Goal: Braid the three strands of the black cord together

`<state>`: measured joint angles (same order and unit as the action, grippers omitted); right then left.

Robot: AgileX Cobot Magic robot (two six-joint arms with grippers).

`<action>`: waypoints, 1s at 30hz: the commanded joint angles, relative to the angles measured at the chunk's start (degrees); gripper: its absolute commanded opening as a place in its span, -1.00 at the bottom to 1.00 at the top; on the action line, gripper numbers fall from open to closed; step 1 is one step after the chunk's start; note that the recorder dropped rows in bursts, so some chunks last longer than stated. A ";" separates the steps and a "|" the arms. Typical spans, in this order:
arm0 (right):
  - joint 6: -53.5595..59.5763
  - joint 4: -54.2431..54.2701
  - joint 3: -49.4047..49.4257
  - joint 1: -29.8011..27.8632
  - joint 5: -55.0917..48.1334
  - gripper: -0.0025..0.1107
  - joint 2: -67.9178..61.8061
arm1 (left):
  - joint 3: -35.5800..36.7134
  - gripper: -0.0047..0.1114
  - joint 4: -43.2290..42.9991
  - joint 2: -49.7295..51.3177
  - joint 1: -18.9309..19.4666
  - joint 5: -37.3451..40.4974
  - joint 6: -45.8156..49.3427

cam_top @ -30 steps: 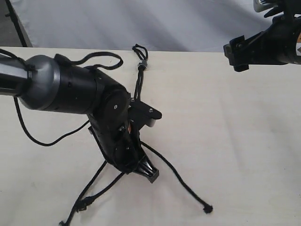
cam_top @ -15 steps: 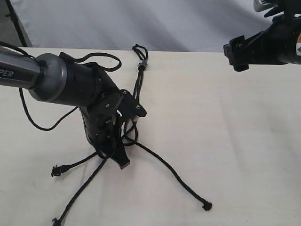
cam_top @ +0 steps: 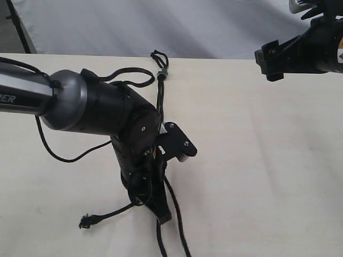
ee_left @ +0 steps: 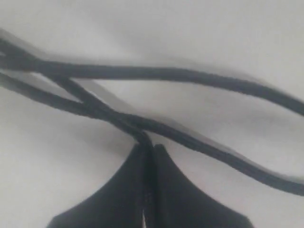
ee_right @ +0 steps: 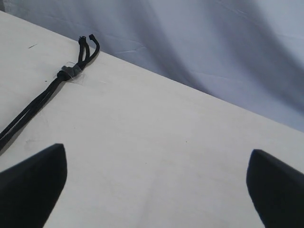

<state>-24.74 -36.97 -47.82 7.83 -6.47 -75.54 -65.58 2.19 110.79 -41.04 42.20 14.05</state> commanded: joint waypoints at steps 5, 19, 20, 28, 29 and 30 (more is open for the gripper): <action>0.13 -0.10 0.28 -0.36 0.43 0.72 -0.05 | 0.49 -0.92 1.32 -1.97 7.73 -0.37 -0.40; 0.13 0.57 0.28 -0.36 0.42 0.72 -0.05 | 0.84 0.07 -0.84 1.21 8.49 0.02 -0.89; 0.13 0.57 0.28 -0.36 0.42 0.72 -0.05 | 0.84 0.11 -0.90 -0.33 8.96 0.29 -1.04; 0.13 5.73 0.28 0.57 -0.18 0.72 -0.05 | 0.84 -0.46 -0.88 -14.68 14.56 -2.52 -1.81; 0.13 5.87 0.28 1.61 -0.66 0.72 -0.05 | 1.10 -0.61 -0.88 -16.73 16.01 -3.76 -1.81; 0.13 5.87 0.28 2.76 -1.14 0.72 -0.05 | 1.56 -0.73 -0.88 -18.71 17.56 -5.03 -1.81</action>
<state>-24.74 -32.55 -47.82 8.48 -6.75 -75.54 -64.78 1.32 97.52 -26.83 39.88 12.89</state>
